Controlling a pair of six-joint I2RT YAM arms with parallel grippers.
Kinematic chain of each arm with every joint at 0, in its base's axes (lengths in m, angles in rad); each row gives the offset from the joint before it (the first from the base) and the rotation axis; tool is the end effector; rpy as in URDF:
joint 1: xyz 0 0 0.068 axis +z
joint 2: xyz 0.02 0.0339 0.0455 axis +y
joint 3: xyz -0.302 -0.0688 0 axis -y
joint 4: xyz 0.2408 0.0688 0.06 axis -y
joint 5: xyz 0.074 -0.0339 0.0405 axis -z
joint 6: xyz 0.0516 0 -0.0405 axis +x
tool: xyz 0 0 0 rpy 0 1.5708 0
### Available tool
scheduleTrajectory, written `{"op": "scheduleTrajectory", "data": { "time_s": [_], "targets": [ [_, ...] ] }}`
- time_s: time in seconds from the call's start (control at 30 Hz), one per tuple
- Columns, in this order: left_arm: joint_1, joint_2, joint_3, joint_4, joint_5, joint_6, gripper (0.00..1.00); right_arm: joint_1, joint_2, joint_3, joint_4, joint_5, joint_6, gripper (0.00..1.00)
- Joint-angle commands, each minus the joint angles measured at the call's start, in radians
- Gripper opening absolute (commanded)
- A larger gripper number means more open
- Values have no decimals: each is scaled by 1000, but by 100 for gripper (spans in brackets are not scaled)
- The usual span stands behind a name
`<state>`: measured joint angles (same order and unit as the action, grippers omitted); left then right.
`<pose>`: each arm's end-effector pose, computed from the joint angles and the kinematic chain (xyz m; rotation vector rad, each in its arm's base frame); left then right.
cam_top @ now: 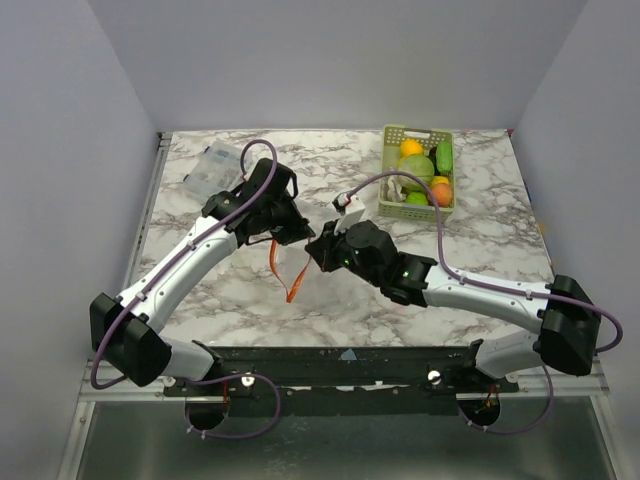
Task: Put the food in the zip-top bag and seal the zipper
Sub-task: Pick up the zipper food storage bag at the center of the board.
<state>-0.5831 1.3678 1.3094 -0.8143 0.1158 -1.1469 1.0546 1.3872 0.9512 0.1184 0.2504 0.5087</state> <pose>0.2334 -0.1611 0.3592 -0.6837 2.5617 -0.8339 0.1722 0.2774 0.3244 -0.3559 1.9328 0.8232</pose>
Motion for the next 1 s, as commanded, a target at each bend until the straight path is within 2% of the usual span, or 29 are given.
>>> {"op": "scheduleTrajectory", "data": {
  "time_s": [0.0, 0.2, 0.23, 0.27, 0.3, 0.43, 0.53, 0.6, 0.8, 0.9, 0.97],
  "targets": [
    [-1, -6, 65, -6, -18, 37, 0, 6, -1, -21, -17, 88, 10, 1],
    [-1, 12, 140, -81, -41, 118, 0, 5, -25, -49, 24, 87, 55, 0],
    [-2, 13, 150, -92, -37, 137, 3, 4, -33, -54, 33, 82, 64, 0],
    [4, 14, 162, -99, -23, 154, 9, 4, -41, -58, 39, 76, 67, 0],
    [11, 14, 168, -99, 1, 175, 19, 4, -46, -61, 44, 71, 70, 0],
    [52, -28, 139, -35, 146, 207, 72, 1, -59, -55, 51, 42, 70, 0],
    [67, -77, 118, 28, 216, 257, 79, -4, -73, -53, 54, 24, 70, 0],
    [69, -135, 98, 47, 185, 304, 91, -11, -90, -55, 56, 9, 70, 0],
    [71, -354, -4, 38, 7, 492, 93, -76, -161, -83, 106, -173, 82, 0],
    [72, -411, -48, 0, -63, 540, 93, -103, -175, -86, 142, -291, 92, 0],
    [71, -420, -66, -15, -58, 554, 93, -108, -179, -85, 162, -326, 94, 0]
  ]
}}
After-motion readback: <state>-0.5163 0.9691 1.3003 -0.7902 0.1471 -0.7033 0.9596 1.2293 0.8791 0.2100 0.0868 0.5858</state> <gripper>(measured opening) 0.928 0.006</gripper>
